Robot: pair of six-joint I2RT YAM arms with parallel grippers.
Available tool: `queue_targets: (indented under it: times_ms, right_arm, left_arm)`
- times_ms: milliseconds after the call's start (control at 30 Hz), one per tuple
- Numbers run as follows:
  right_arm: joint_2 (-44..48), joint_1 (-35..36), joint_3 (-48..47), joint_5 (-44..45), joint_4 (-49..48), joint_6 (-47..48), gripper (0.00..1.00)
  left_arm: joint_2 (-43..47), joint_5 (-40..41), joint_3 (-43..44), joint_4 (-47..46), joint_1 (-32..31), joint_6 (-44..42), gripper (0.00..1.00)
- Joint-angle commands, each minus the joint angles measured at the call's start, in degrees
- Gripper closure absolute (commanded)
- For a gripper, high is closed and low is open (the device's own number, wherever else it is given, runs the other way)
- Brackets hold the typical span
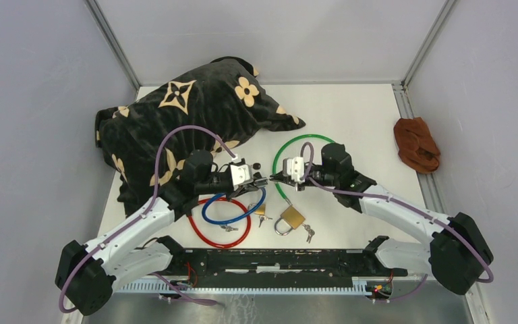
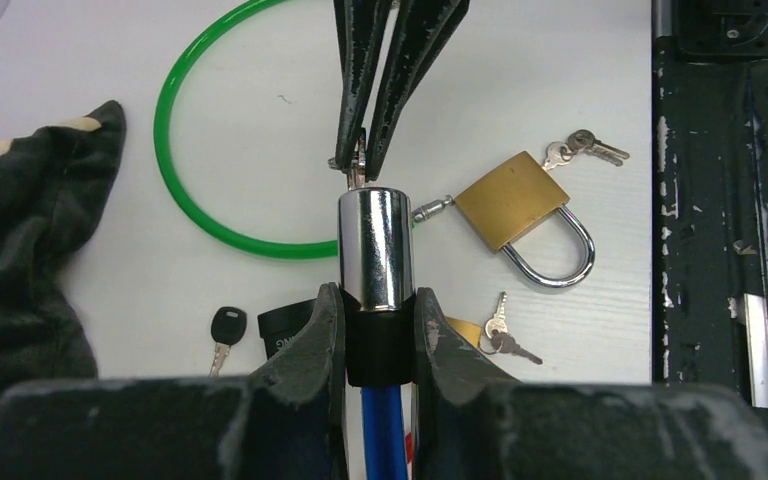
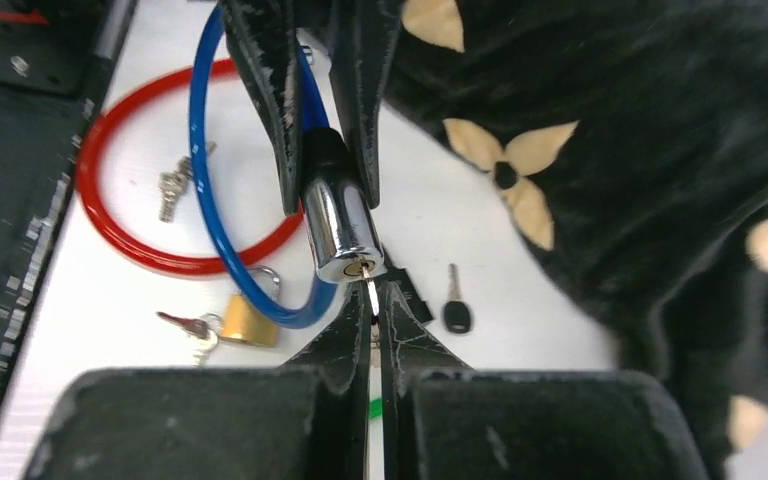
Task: Lock with the key
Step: Lock the lock.
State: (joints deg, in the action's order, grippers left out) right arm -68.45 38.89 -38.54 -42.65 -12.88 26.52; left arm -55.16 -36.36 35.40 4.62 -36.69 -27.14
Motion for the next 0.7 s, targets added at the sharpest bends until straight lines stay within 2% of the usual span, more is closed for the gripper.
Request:
queue_targets:
  times_ms: [0,133,300,500,567,600,667]
  right_arm:
    - [2.3,2.1,5.7,5.3,-1.9,17.6,1.00]
    - [4.4,2.8,7.4,5.6,-2.9,27.0,1.00]
    - [1.7,4.1,3.0,6.6,3.7,35.9,1.00]
    - [1.7,4.6,2.7,7.6,4.1,37.2,0.98]
    - [2.7,4.6,3.2,8.1,2.9,35.0,0.68]
    - [3.4,4.6,3.5,8.7,2.3,33.1,0.57]
    - [5.3,4.5,4.7,10.6,0.1,28.6,0.51]
  left_arm:
    - [-0.8,-6.5,2.3,5.4,-0.3,4.5,0.98]
    - [-0.9,-6.0,2.5,6.1,-0.3,4.1,0.98]
    - [-0.9,-5.5,2.4,5.7,-0.3,4.6,0.98]
    - [-0.4,-4.9,1.8,5.6,-0.3,5.6,0.98]
    - [-0.2,-4.3,1.4,5.2,-0.3,5.8,0.98]
    - [0.0,-4.0,1.2,4.9,-0.3,6.0,0.98]
    - [0.4,-3.2,0.8,4.2,-0.4,6.3,0.98]
